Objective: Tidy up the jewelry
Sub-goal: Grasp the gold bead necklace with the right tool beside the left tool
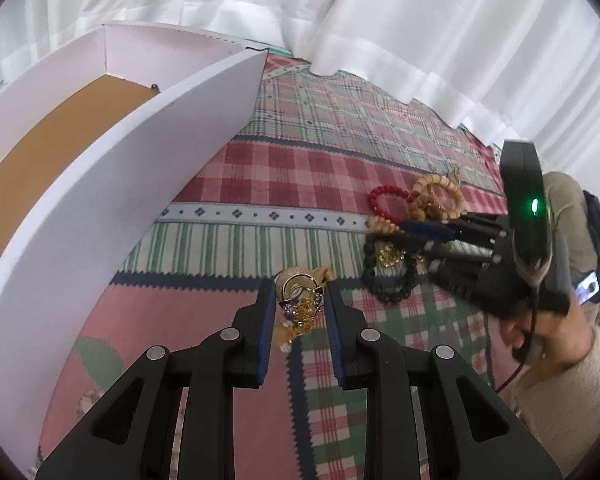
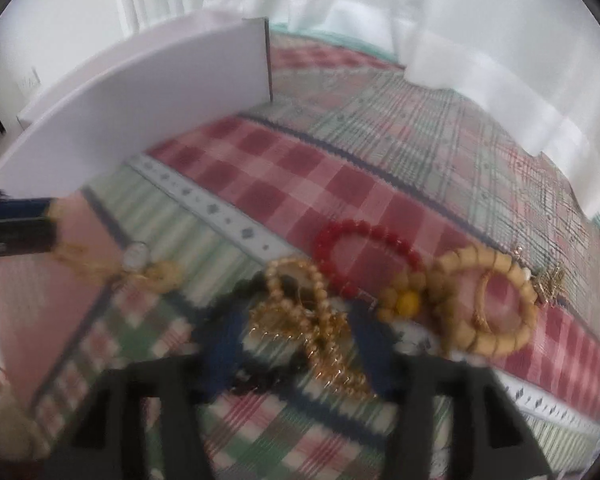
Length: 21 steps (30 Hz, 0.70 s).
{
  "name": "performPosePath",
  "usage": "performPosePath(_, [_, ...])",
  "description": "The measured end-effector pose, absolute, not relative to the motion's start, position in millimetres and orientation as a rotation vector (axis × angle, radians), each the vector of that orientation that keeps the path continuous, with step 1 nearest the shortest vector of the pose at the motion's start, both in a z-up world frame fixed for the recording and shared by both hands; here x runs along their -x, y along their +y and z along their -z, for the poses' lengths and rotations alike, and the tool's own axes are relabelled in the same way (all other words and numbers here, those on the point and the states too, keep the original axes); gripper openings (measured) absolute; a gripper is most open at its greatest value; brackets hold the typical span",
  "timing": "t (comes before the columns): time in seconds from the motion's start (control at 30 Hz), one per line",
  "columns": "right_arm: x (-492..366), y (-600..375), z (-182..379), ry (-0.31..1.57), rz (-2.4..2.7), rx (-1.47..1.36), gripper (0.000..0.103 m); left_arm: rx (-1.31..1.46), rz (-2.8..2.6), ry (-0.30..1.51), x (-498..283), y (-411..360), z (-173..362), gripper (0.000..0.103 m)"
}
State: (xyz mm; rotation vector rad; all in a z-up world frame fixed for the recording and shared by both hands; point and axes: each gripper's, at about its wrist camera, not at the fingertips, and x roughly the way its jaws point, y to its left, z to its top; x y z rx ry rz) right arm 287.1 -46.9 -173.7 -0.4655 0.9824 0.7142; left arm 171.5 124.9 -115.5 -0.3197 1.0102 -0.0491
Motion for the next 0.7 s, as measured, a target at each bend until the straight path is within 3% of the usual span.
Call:
performPosePath(0.07, [-291, -48, 169, 1.017, -0.72, 0.431, 0.015, 0.321, 0.047, 1.008, -167, 127, 112, 0.023])
performPosePath(0.1, [-293, -53, 162, 1.028, -0.72, 0.382, 0.001, 0.321, 0.045, 1.006, -165, 128, 111, 0.023])
performPosePath(0.3, [-290, -85, 117, 1.035, -0.74, 0.143, 0.0, 0.318, 0.058, 0.979, -154, 126, 93, 0.023])
performPosePath(0.43, [-282, -79, 99, 0.994, -0.733, 0.234, 0.002, 0.324, 0.066, 0.971, -149, 123, 85, 0.023])
performPosePath(0.47, [-282, -73, 105, 1.013, -0.726, 0.277, 0.006, 0.324, 0.066, 0.971, -147, 123, 84, 0.023])
performPosePath(0.5, [-285, -67, 114, 1.044, -0.717, 0.314, 0.024, 0.325, 0.065, 0.971, -145, 122, 84, 0.023])
performPosePath(0.57, [-290, -58, 135, 1.077, -0.697, 0.366, 0.044, 0.323, 0.063, 0.975, -142, 121, 84, 0.023])
performPosePath(0.7, [-299, -46, 170, 1.102, -0.696, 0.436, 0.044, 0.316, 0.049, 0.99, -138, 123, 87, 0.023])
